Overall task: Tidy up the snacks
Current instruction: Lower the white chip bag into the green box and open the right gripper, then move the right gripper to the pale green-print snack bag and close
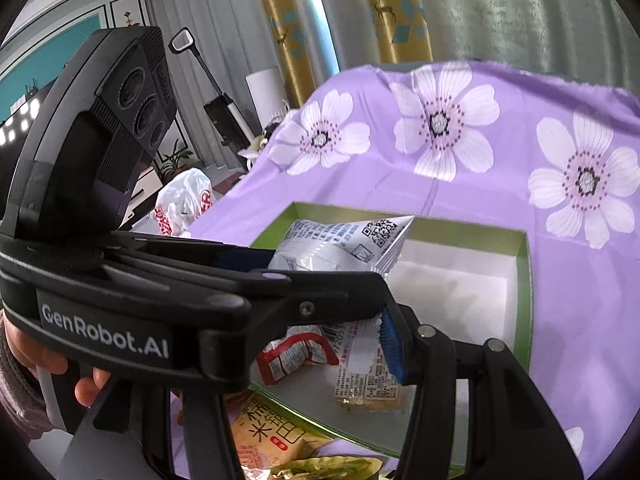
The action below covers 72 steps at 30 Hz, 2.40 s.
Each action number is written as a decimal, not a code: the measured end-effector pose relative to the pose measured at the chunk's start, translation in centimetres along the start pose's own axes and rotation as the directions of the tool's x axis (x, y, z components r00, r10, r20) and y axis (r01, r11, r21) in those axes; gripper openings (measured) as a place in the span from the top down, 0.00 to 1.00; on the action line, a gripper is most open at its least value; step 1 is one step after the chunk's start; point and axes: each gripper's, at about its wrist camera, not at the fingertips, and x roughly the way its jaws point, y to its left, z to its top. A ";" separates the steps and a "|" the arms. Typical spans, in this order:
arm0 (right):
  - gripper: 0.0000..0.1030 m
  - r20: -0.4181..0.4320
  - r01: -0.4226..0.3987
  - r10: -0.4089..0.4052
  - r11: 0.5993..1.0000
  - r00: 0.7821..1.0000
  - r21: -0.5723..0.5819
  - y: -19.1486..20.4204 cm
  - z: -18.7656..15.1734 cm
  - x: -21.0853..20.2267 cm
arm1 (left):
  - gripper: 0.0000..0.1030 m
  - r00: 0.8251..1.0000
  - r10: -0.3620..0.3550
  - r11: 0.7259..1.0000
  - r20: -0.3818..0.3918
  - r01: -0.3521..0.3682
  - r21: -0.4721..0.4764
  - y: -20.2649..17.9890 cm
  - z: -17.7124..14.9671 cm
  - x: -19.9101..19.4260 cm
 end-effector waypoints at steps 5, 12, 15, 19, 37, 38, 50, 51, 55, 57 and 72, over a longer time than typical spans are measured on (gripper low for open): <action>0.49 -0.043 -0.002 0.003 1.000 0.999 0.017 -0.6 -0.7 1.1 | 0.40 0.999 0.003 1.000 -0.032 -0.004 -0.017 0.7 -0.2 1.4; 0.48 -0.091 0.000 0.003 0.999 0.996 0.043 -1.0 -1.3 2.4 | 0.40 0.998 0.013 0.999 -0.064 -0.015 -0.031 1.3 -0.5 2.7; 0.48 -0.110 0.005 0.001 0.999 0.994 0.050 -1.1 -1.4 2.8 | 0.40 0.997 0.018 0.999 -0.071 -0.021 -0.034 1.5 -0.5 3.0; 0.47 -0.128 0.021 -0.015 0.999 0.992 0.042 -1.1 -1.5 3.0 | 0.40 0.997 0.030 0.999 -0.068 -0.033 -0.039 1.5 -0.6 3.2; 0.23 -0.075 0.080 -0.076 0.996 0.994 0.039 -1.0 -1.3 -0.2 | 0.24 0.987 0.161 0.986 -0.028 -0.162 -0.038 1.9 -0.8 0.3; 0.23 -0.071 0.089 -0.086 0.995 0.994 0.037 -0.8 -1.4 -0.6 | 0.24 0.984 0.178 0.983 -0.022 -0.179 -0.035 1.8 -0.9 -0.1; 0.17 -0.002 0.211 -0.211 0.977 0.977 0.024 0.5 -3.3 -7.1 | 0.15 0.969 0.242 0.970 0.045 -0.242 0.006 -0.9 -4.3 -5.3; 0.16 0.002 0.219 -0.219 0.975 0.976 0.027 0.5 -3.5 -7.4 | 0.15 0.969 0.242 0.970 0.044 -0.243 0.009 -1.1 -4.6 -5.6; 0.15 0.021 0.236 -0.237 0.971 0.971 0.040 1.0 -4.2 -9.4 | 0.14 0.969 0.242 0.970 0.046 -0.243 0.018 -2.0 -6.2 -6.9; 0.14 0.031 0.239 -0.240 0.970 0.970 0.042 1.4 -4.5 -10.2 | 0.09 0.969 0.242 0.969 0.048 -0.244 0.033 -2.7 -7.1 -7.5; 0.05 0.083 0.273 -0.282 0.956 0.956 0.104 1.6 -8.5 -16.3 | 0.05 0.994 0.111 0.994 0.014 -0.111 -0.001 -5.6 -12.0 -9.2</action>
